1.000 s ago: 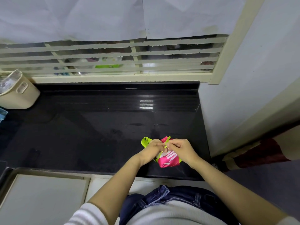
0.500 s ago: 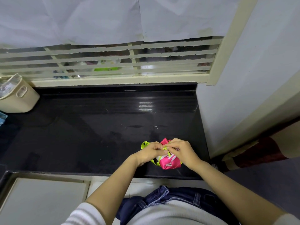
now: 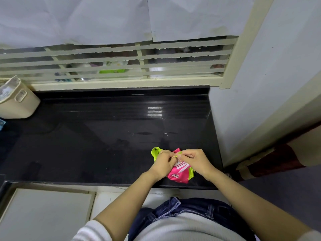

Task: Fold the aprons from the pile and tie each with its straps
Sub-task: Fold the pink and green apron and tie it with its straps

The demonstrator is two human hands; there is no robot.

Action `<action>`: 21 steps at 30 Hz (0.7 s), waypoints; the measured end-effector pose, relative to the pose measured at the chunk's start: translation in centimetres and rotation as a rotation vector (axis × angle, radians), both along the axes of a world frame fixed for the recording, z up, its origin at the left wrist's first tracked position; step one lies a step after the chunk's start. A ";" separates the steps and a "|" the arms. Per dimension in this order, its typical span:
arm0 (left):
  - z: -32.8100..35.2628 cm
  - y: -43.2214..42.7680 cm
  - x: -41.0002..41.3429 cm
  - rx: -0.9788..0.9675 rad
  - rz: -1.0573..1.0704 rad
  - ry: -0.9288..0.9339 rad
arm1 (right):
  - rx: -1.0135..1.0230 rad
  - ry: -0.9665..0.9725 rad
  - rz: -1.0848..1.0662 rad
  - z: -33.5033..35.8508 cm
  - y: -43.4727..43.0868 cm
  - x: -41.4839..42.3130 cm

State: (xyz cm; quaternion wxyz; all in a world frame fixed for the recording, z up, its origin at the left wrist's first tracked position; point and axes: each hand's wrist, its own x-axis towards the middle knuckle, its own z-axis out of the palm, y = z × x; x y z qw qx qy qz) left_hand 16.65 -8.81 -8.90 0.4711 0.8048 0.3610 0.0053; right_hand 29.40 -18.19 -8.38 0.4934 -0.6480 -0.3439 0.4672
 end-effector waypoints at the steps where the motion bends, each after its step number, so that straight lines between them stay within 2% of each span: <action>1: 0.1 -0.1 0.0 -0.010 0.011 0.014 | -0.001 0.002 0.001 0.0 -0.1 0.0; 10: 2.2 -0.3 -0.4 -0.530 0.233 -0.108 | 0.011 -0.017 -0.001 -0.3 -0.6 0.1; 15: 1.8 -1.2 0.3 -0.480 0.376 -0.104 | 0.016 -0.046 -0.006 -0.4 -0.6 0.2; 21: 2.0 -2.0 0.6 -0.582 0.541 -0.178 | 0.009 -0.067 -0.019 -0.4 -0.7 0.5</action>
